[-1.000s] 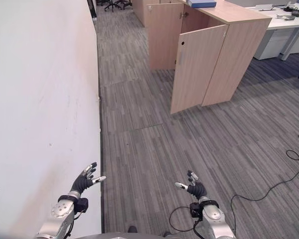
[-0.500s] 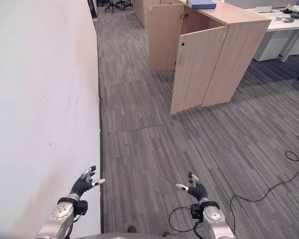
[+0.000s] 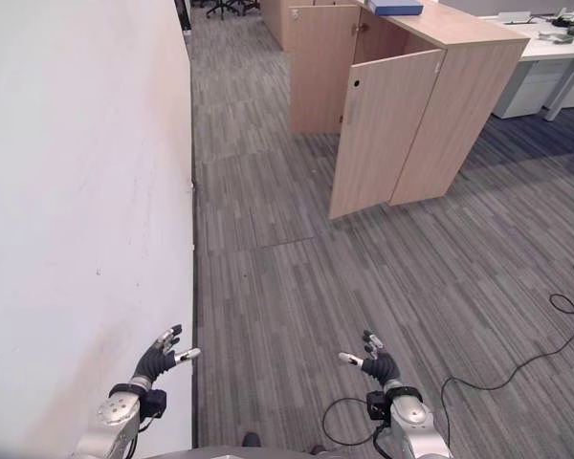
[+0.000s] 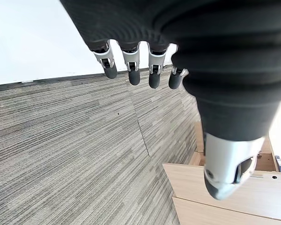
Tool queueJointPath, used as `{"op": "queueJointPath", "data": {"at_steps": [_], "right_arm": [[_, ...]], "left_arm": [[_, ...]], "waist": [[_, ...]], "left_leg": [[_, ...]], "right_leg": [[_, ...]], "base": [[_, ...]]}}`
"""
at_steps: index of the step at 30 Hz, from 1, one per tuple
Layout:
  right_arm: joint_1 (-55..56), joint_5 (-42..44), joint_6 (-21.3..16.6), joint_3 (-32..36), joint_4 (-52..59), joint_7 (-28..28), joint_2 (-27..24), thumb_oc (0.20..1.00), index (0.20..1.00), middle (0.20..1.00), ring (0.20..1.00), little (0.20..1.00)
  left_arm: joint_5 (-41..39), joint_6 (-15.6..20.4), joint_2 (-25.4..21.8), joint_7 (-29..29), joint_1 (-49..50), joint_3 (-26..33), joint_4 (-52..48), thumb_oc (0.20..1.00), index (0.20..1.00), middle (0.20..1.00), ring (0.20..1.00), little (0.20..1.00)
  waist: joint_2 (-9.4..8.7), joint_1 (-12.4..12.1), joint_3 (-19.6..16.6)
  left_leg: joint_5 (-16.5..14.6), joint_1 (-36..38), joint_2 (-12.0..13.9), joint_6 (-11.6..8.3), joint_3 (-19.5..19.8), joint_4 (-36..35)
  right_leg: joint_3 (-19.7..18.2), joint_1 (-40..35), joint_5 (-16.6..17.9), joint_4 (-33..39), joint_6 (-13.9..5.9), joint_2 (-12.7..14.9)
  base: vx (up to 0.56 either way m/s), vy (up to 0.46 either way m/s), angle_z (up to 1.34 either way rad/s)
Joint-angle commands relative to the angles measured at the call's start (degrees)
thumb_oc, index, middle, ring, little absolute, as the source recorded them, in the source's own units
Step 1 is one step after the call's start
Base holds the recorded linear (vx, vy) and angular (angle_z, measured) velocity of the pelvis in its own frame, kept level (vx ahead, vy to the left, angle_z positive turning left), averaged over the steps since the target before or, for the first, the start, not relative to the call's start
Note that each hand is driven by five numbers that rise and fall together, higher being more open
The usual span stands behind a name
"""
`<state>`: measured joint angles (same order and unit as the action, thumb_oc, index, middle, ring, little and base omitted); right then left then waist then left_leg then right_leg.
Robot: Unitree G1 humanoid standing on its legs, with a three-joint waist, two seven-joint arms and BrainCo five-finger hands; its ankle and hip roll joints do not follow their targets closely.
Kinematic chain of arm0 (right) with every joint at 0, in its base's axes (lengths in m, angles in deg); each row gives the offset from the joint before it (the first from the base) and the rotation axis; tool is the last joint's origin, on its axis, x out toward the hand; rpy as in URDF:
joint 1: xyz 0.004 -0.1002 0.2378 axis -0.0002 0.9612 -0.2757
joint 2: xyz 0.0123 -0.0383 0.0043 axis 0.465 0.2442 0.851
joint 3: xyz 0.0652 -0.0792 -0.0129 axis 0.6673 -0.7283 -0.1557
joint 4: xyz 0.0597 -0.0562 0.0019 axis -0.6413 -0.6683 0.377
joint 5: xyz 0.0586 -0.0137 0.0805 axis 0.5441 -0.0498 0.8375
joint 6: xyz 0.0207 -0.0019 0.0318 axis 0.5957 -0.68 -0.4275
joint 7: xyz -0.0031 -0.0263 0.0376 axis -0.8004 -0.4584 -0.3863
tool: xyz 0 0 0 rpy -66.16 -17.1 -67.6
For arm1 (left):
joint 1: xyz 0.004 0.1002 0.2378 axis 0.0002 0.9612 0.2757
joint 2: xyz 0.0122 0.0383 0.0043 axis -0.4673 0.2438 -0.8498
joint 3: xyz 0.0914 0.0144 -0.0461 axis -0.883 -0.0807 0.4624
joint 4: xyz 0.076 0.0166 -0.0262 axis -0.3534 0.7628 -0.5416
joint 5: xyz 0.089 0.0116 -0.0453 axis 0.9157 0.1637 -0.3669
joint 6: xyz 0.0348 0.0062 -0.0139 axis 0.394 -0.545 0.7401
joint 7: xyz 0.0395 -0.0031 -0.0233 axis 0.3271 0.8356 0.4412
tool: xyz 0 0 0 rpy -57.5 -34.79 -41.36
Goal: Put the empty folder in the office cabinet
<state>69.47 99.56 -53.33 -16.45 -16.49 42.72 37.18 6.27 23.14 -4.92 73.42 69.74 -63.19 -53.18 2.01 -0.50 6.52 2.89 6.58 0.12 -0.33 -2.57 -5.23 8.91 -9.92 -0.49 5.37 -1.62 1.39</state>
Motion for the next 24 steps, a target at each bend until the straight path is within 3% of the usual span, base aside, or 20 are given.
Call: {"op": "queueJointPath", "data": {"at_steps": [1, 3, 5, 6, 7, 8, 12, 13, 14, 15, 16, 17, 20, 24], "right_arm": [[-2.72, 1.18, -1.84, 1.83, 0.28, 0.23, -1.93, 1.000, 1.000, 1.000, 1.000, 1.000], [-2.88, 1.26, -1.84, 1.83, -0.05, 0.03, -2.08, 1.000, 1.000, 1.000, 1.000, 1.000], [-3.49, 1.74, -1.94, 1.78, -0.12, -0.30, -2.29, 1.000, 1.000, 1.000, 1.000, 1.000], [-4.10, 2.61, -1.93, 1.36, 0.07, -0.60, -2.86, 1.000, 1.000, 1.000, 1.000, 1.000], [-4.13, 2.63, -1.94, 1.39, 0.06, -0.61, -2.87, 1.000, 1.000, 1.000, 1.000, 1.000], [-4.44, 2.66, -1.54, 1.64, -0.47, -0.58, -3.32, 1.000, 1.000, 1.000, 1.000, 1.000], [-5.06, 2.44, -1.41, 1.95, -1.31, -0.41, -3.61, 1.000, 1.000, 1.000, 1.000, 1.000], [-5.18, 2.39, -1.48, 2.09, -1.29, -0.33, -3.75, 1.000, 1.000, 1.000, 1.000, 1.000], [-5.70, 2.46, -1.63, 1.80, -1.52, -0.13, -3.69, 1.000, 1.000, 1.000, 1.000, 1.000], [-5.70, 2.46, -1.64, 1.79, -1.54, -0.12, -3.67, 1.000, 1.000, 1.000, 1.000, 1.000], [-6.78, 3.20, -1.91, 1.40, -1.70, 0.55, -3.31, 1.000, 1.000, 1.000, 1.000, 1.000], [-6.82, 3.21, -1.92, 1.40, -1.73, 0.55, -3.26, 1.000, 1.000, 1.000, 1.000, 1.000], [-7.60, 3.59, -1.81, 1.20, -1.91, 1.32, -2.45, 1.000, 1.000, 1.000, 1.000, 1.000], [-7.27, 3.29, -1.55, 1.17, -1.81, 1.48, -1.91, 1.000, 1.000, 1.000, 1.000, 1.000]], "left_arm": [[-1.82, 1.87, -1.04, 1.37, -4.26, 2.21, 0.84, 1.000, 1.000, 1.000, 1.000, 1.000], [-2.04, 1.93, -1.31, 1.40, -3.98, 2.77, 0.51, 1.000, 1.000, 1.000, 1.000, 1.000], [-2.58, 1.82, -1.85, 1.28, -3.68, 3.46, 0.37, 1.000, 1.000, 1.000, 1.000, 1.000], [-3.43, 1.87, -1.74, 1.41, -3.34, 4.19, 0.07, 1.000, 1.000, 1.000, 1.000, 1.000], [-3.44, 1.88, -1.74, 1.41, -3.38, 4.18, 0.08, 1.000, 1.000, 1.000, 1.000, 1.000], [-3.59, 1.99, -1.25, 1.66, -3.56, 4.16, 0.32, 1.000, 1.000, 1.000, 1.000, 1.000], [-3.96, 2.29, -0.76, 1.59, -3.66, 4.56, 0.53, 1.000, 1.000, 1.000, 1.000, 1.000], [-3.92, 2.21, -0.84, 1.49, -3.37, 4.72, 0.29, 1.000, 1.000, 1.000, 1.000, 1.000], [-3.68, 2.02, -1.01, 1.38, -2.94, 4.73, 0.16, 1.000, 1.000, 1.000, 1.000, 1.000], [-3.67, 2.02, -1.03, 1.39, -2.92, 4.72, 0.15, 1.000, 1.000, 1.000, 1.000, 1.000], [-3.78, 1.82, -1.12, 2.02, -3.26, 4.60, 0.23, 1.000, 1.000, 1.000, 1.000, 1.000], [-3.79, 1.81, -1.16, 2.03, -3.30, 4.59, 0.24, 1.000, 1.000, 1.000, 1.000, 1.000], [-3.54, 1.80, -1.66, 2.81, -4.17, 4.47, 0.42, 1.000, 1.000, 1.000, 1.000, 1.000], [-3.36, 1.67, -1.89, 2.87, -4.01, 4.55, 0.47, 1.000, 1.000, 1.000, 1.000, 1.000]], "waist": [[-1.36, -1.35, 1.95], [-1.58, -1.63, 2.20], [-2.74, -2.35, 3.50], [-3.73, -4.01, 5.31], [-3.68, -3.86, 5.36], [-3.97, -5.00, 6.85], [-3.90, -6.51, 6.86], [-3.65, -6.90, 6.42], [-3.16, -8.25, 5.80], [-3.32, -8.40, 5.84], [-2.30, -9.79, 5.76], [-2.57, -10.07, 5.91], [-2.31, -11.45, 6.21], [-2.72, -11.57, 5.45]], "left_leg": [[-2.55, 0.98, 8.51, -6.60, 1.97, 0.23], [-2.19, 0.97, 9.26, -6.88, 2.33, 0.55], [-3.51, -2.32, 9.83, -6.90, 2.96, 8.57], [-5.20, -6.22, 6.35, -5.41, 7.40, 17.74], [-5.56, -6.59, 6.30, -5.35, 7.62, 18.45], [-5.14, -10.68, 1.66, -3.44, 11.95, 25.32], [-6.69, -16.09, -2.09, -2.27, 9.93, 25.65], [-5.50, -17.18, -2.00, -2.30, 8.67, 23.57], [-0.86, -19.69, -0.66, -2.73, 5.84, 18.91], [-0.73, -19.46, -0.74, -2.74, 5.66, 18.60], [3.54, -23.50, 2.05, -3.34, 3.58, 12.83], [3.69, -23.05, 1.94, -3.34, 3.20, 12.35], [7.20, -27.06, 5.06, -4.15, 0.61, 5.55], [9.12, -27.71, 7.65, -4.78, -0.91, 5.55]], "right_leg": [[-1.56, 1.82, -1.73, -0.61, -4.49, 1.48], [-2.25, 1.98, -1.89, -0.78, -4.18, 0.73], [-3.39, 2.21, -1.81, -1.36, -3.64, 0.24], [-4.99, 2.77, -1.96, -2.79, -2.77, 0.25], [-4.82, 2.75, -2.06, -2.85, -2.81, 0.25], [-5.93, 2.59, -2.68, -4.46, -2.05, 0.42], [-6.15, 0.92, -5.21, -5.33, -1.87, 0.56], [-6.04, 0.16, -5.93, -5.14, -1.74, 0.07], [-6.38, -1.87, -7.88, -5.14, -1.29, -0.99], [-6.52, -1.87, -8.01, -5.24, -1.28, -0.83], [-7.81, -4.26, -11.17, -6.06, -0.64, -2.25], [-8.06, -4.22, -11.49, -6.41, -0.64, -1.96], [-10.45, -8.28, -15.73, -8.58, 0.13, -2.62], [-11.77, -11.64, -17.45, -8.43, -0.40, -1.59]], "base": [[-0.04, -0.206, 0.01], [-0.03, -0.124, -0.06], [-0.04, -0.197, -0.12], [-0.04, -0.204, -0.33], [-0.02, -0.226, -0.69], [0.02, -0.096, -0.97], [0.11, -0.020, -0.17], [0.31, 0.053, -0.12], [0.26, 0.047, -0.03], [0.40, 0.072, 0.00], [0.23, 0.036, -0.13], [0.34, 0.066, -0.15], [0.36, 0.103, -0.37], [0.31, 0.130, -0.26]]}}
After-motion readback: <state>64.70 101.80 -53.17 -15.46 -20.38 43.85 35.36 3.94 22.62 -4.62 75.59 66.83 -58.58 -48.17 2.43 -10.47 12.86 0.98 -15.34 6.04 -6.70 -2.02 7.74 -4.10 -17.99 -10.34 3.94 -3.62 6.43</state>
